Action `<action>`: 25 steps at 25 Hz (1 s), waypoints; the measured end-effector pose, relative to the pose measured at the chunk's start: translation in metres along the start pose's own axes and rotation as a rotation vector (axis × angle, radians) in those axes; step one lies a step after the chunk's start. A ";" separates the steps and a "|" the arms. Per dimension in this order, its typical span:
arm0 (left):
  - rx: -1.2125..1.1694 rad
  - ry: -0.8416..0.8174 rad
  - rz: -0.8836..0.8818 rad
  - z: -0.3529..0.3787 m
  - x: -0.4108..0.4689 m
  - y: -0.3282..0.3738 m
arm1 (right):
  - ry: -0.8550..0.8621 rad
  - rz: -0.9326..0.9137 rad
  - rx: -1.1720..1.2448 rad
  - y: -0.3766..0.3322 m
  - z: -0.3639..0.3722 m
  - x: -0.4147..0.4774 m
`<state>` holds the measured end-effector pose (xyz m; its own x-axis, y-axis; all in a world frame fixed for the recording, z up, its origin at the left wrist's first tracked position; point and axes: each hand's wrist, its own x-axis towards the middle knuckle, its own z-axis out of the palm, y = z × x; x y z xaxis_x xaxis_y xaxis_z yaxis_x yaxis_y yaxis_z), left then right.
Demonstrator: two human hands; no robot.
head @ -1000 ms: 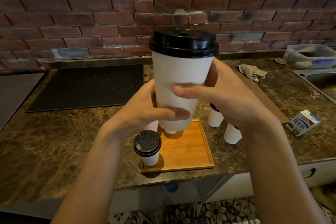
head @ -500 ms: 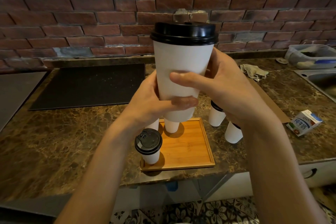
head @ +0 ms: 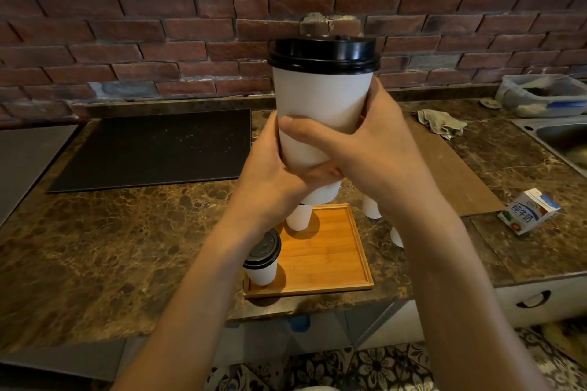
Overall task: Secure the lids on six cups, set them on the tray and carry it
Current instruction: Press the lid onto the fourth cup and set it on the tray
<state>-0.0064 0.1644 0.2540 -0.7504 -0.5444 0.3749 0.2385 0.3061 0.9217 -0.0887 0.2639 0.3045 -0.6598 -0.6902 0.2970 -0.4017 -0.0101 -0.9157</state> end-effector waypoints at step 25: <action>-0.050 -0.343 -0.064 -0.019 0.008 0.007 | -0.380 -0.041 0.202 0.013 -0.025 0.011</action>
<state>0.0012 0.1471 0.2651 -0.9261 -0.2646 0.2688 0.2080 0.2362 0.9492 -0.1176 0.2745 0.3026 -0.3503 -0.9032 0.2479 -0.2656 -0.1580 -0.9511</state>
